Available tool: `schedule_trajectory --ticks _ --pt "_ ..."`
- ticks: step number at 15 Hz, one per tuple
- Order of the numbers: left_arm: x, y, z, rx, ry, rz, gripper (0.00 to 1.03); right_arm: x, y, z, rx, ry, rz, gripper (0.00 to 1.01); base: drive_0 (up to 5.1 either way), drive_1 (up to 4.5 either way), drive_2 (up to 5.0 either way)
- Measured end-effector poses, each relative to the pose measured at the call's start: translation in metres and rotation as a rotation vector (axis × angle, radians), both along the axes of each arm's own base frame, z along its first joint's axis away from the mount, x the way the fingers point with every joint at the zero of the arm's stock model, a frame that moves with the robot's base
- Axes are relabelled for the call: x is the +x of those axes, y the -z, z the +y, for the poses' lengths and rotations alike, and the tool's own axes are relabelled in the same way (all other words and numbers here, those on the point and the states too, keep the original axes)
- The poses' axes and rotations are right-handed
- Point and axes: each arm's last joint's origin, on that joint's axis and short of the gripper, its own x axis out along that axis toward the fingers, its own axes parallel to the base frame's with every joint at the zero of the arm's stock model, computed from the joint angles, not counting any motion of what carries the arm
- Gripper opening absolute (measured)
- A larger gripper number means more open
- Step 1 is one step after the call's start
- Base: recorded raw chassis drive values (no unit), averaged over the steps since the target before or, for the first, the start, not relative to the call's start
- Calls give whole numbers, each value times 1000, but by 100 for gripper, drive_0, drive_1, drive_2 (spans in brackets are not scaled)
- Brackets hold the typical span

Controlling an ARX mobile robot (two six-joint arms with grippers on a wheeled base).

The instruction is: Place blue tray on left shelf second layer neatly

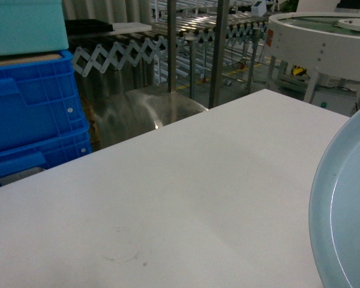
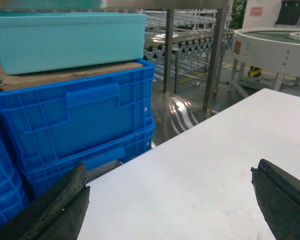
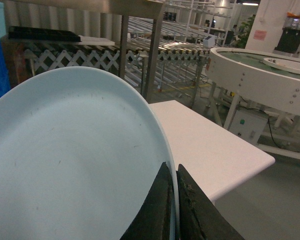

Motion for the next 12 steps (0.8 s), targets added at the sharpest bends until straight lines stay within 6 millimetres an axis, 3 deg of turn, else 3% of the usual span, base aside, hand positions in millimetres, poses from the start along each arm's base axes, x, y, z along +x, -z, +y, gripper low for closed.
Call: schedule_trajectory --ticks 12 --pt "0 0 0 0 0 0 98 0 0 0 0 0 0 2 -165 -165 -165"
